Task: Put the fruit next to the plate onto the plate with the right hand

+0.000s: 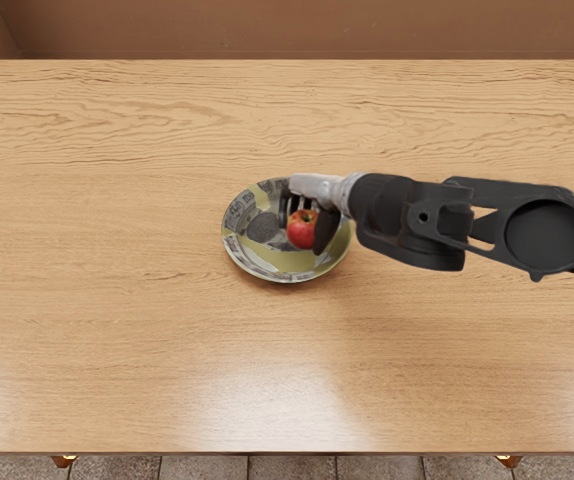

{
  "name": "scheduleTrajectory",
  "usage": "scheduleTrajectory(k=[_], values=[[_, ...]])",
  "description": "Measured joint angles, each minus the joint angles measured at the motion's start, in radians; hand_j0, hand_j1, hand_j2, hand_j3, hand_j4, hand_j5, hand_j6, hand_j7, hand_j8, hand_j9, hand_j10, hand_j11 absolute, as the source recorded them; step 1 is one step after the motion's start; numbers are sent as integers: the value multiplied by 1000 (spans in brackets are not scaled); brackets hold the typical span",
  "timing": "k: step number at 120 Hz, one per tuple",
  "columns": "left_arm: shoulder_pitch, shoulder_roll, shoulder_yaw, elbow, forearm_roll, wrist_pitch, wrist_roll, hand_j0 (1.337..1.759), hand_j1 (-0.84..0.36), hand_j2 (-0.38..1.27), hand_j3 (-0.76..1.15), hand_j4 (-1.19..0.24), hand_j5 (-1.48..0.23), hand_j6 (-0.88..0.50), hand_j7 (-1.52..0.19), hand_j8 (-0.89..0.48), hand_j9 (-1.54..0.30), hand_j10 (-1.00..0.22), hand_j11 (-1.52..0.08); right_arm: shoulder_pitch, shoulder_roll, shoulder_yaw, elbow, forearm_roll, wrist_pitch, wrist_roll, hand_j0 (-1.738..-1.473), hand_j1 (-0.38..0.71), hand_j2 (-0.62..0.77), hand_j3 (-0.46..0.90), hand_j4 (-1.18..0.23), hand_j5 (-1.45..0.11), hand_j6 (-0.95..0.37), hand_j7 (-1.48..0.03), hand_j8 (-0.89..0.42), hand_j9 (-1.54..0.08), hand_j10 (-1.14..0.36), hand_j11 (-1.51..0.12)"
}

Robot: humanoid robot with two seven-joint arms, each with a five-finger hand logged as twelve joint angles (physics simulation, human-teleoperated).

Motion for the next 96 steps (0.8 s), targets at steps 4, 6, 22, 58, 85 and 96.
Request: scheduleTrajectory(k=[4,6,22,58,85,96], values=[[0,0,0,0,0,0,0,1658,349,0,0,0,0,0,0,0,0,0,0,-2,2,2,-8,2,-11,0,-1649,134,102,0,-447,-812,-327,-801,-291,-817,-554,-818],[0,0,0,0,0,0,0,1658,349,0,0,0,0,0,0,0,0,0,0,-3,2,3,-11,3,-15,0,-1650,99,94,0,-415,-752,-304,-741,-270,-756,-513,-757],[0,0,0,0,0,0,0,1658,349,0,0,0,0,0,0,0,0,0,0,-5,4,24,-26,17,-29,0,-1654,-101,47,0,-229,-408,-172,-402,-154,-410,-280,-411],[0,0,0,0,0,0,0,1658,349,0,0,0,0,0,0,0,0,0,0,-16,-240,224,56,253,247,-1,-1657,-269,8,0,-74,-120,-61,-118,-57,-120,-85,-120],[-4,0,0,0,0,0,0,1658,349,0,0,0,0,0,0,0,0,0,0,-120,-534,398,74,591,581,2,-1658,-303,0,0,-42,-61,-39,-60,-37,-61,-46,-61],[-23,0,0,0,0,0,0,1658,349,0,0,0,0,0,0,0,0,0,0,-137,-604,414,66,695,610,3,-1658,-310,-2,0,-37,-51,-35,-50,-33,-51,-39,-51]])
